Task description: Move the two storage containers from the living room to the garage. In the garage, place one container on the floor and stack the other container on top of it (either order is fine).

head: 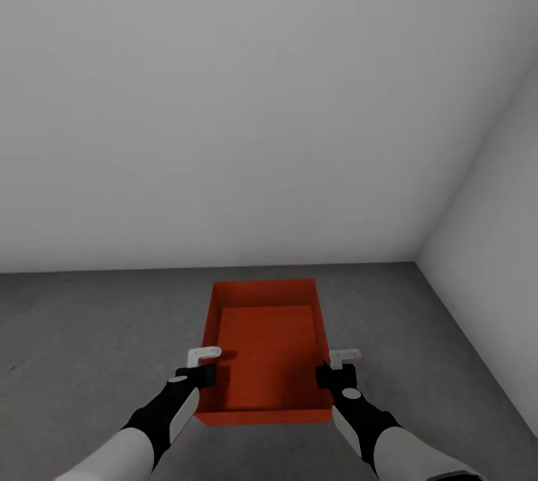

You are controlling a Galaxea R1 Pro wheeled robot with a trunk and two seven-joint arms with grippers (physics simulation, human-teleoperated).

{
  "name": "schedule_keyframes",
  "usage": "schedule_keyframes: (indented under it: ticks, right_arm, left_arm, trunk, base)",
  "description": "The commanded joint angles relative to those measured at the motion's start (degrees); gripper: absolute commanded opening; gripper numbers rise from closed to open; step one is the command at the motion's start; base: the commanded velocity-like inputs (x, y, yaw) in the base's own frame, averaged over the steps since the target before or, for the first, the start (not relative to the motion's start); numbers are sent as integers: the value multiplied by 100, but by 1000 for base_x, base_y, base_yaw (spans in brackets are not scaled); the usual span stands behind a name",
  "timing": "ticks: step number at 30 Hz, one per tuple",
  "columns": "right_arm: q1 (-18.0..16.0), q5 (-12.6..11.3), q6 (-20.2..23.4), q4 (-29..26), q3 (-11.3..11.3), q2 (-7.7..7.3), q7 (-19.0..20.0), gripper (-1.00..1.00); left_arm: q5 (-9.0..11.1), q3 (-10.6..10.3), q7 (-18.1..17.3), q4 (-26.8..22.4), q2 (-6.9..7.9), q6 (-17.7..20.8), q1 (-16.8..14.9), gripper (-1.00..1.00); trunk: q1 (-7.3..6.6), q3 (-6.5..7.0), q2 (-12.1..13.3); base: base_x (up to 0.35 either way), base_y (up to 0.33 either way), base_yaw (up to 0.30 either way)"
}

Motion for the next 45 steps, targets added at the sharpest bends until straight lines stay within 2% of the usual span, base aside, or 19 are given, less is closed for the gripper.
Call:
schedule_keyframes:
  ticks: [1, 12, 45]
  right_arm:
    - [-3, -196, 1, 8, -157, 70, -11, -100]
    - [-3, -197, -3, 8, -157, 70, -14, -100]
    - [-6, -204, -8, 8, -157, 75, -17, -100]
  left_arm:
    - [13, 113, 96, -26, 2, -249, -2, -100]
    - [12, 113, 96, -28, 2, -249, 0, -100]
    - [45, 113, 88, -58, -28, -246, 1, -100]
  trunk:
    - [1, -15, -5]
    - [1, -102, -5]
    - [1, -109, -5]
  base:
    - [0, 0, 0]
    - [0, 0, 0]
    - [0, 0, 0]
